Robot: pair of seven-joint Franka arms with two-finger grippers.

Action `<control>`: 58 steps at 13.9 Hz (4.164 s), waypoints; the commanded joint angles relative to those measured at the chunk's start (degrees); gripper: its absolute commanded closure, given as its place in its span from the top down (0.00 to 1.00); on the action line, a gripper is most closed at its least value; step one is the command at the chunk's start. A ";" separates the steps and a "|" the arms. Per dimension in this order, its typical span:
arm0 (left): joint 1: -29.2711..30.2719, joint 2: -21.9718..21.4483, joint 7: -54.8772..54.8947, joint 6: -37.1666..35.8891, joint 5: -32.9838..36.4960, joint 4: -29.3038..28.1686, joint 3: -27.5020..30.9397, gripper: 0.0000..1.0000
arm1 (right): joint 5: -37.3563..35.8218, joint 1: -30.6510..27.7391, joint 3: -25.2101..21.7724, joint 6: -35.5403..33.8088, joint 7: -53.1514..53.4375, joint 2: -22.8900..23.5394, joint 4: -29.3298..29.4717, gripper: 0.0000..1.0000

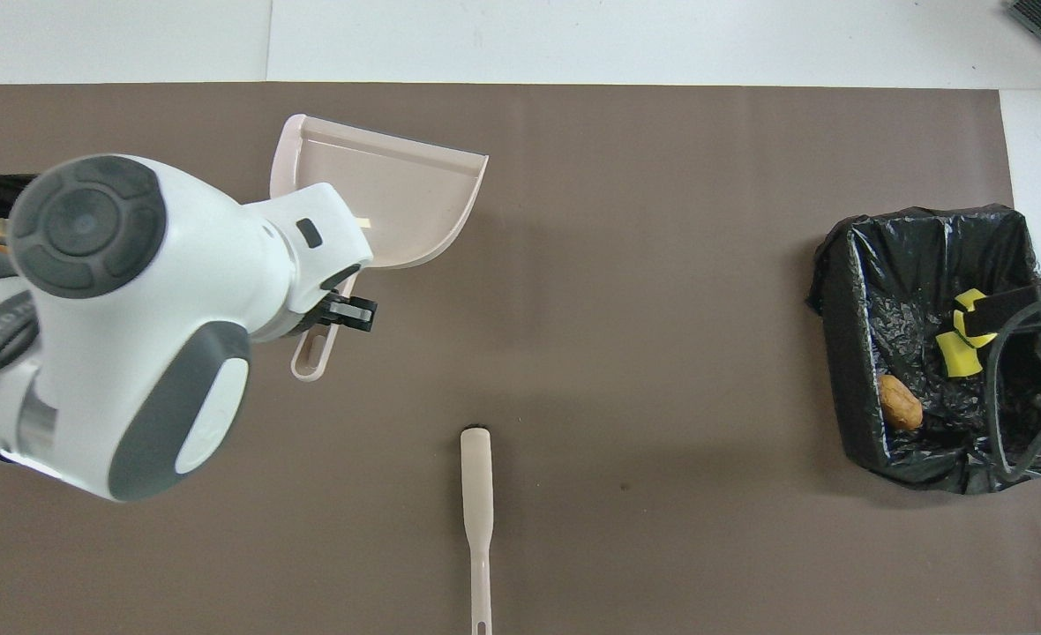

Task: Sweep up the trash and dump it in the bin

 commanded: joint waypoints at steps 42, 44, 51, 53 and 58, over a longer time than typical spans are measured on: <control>8.49 1.82 3.34 1.67 1.21 -1.33 2.05 1.00 | 1.12 -0.34 0.17 0.11 1.13 -1.00 -1.20 1.00; 11.92 -0.64 8.63 -2.38 1.03 -1.33 2.13 1.00 | 1.12 -0.25 0.17 0.11 1.13 -1.08 -1.20 1.00; 17.47 -6.80 9.53 -19.60 0.42 3.06 2.66 1.00 | 1.12 -0.34 0.17 0.11 1.13 -1.00 -1.20 1.00; 18.26 -9.78 10.23 -22.78 0.42 1.33 3.18 1.00 | 1.12 -0.34 0.17 0.11 1.13 -1.00 -1.20 1.00; 18.53 -10.85 10.58 -22.26 0.33 -0.27 3.45 1.00 | 1.12 -0.25 0.17 0.11 1.13 -1.00 -1.20 1.00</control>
